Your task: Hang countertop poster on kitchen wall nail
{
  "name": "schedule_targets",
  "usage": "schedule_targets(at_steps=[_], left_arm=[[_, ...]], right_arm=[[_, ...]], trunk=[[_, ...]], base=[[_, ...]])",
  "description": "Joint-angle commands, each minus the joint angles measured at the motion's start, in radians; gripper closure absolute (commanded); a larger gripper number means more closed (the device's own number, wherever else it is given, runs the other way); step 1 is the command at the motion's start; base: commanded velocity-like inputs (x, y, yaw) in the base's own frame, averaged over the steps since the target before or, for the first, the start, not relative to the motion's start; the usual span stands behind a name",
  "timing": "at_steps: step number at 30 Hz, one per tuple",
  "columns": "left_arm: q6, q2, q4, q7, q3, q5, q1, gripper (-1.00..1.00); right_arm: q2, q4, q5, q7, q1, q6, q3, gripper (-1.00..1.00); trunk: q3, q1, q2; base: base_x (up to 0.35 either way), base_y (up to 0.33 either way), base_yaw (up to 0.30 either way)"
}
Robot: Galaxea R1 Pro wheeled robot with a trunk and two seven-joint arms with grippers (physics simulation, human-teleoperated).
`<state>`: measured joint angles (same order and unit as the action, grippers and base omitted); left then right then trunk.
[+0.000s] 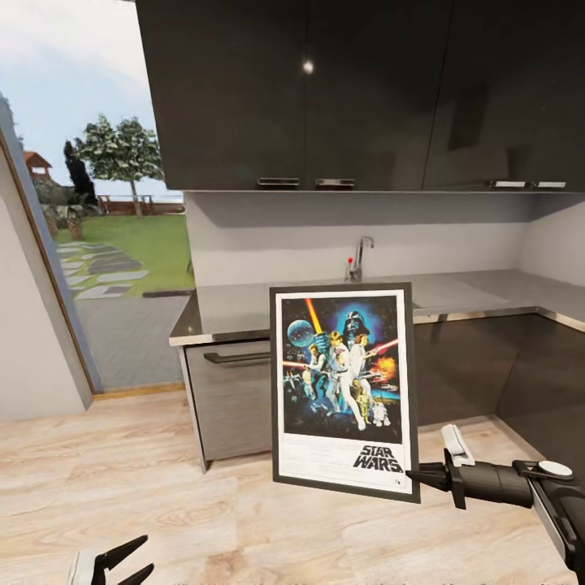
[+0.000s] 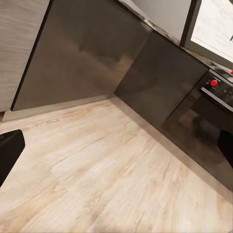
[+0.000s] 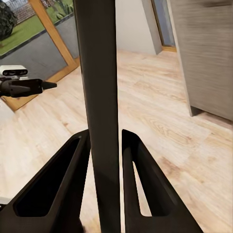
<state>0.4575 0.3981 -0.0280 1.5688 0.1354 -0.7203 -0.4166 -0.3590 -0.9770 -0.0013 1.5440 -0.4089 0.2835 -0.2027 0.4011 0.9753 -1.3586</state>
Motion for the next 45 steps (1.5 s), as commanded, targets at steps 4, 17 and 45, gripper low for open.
schedule_targets(at_steps=[4,17,45], left_arm=[[0.006,0.002,0.002,0.002,0.009,-0.010,0.000,-1.00],[0.006,0.011,0.004,-0.085,0.009,-0.011,0.086,-1.00],[0.003,0.008,0.003,-0.189,0.009,-0.013,0.099,-1.00]], right_arm=[[-0.001,0.000,0.000,0.006,-0.001,0.014,-0.003,1.00],[-0.004,-0.001,-0.001,0.008,-0.001,0.015,-0.004,1.00],[-0.005,-0.001,0.000,0.007,-0.001,0.016,-0.004,1.00]], trunk=[[-0.005,-0.015,0.028],[-0.025,-0.065,0.119],[-0.067,-0.173,0.315]], base=[[0.000,0.000,0.000],[0.000,0.000,0.000],[0.000,0.000,0.000]])
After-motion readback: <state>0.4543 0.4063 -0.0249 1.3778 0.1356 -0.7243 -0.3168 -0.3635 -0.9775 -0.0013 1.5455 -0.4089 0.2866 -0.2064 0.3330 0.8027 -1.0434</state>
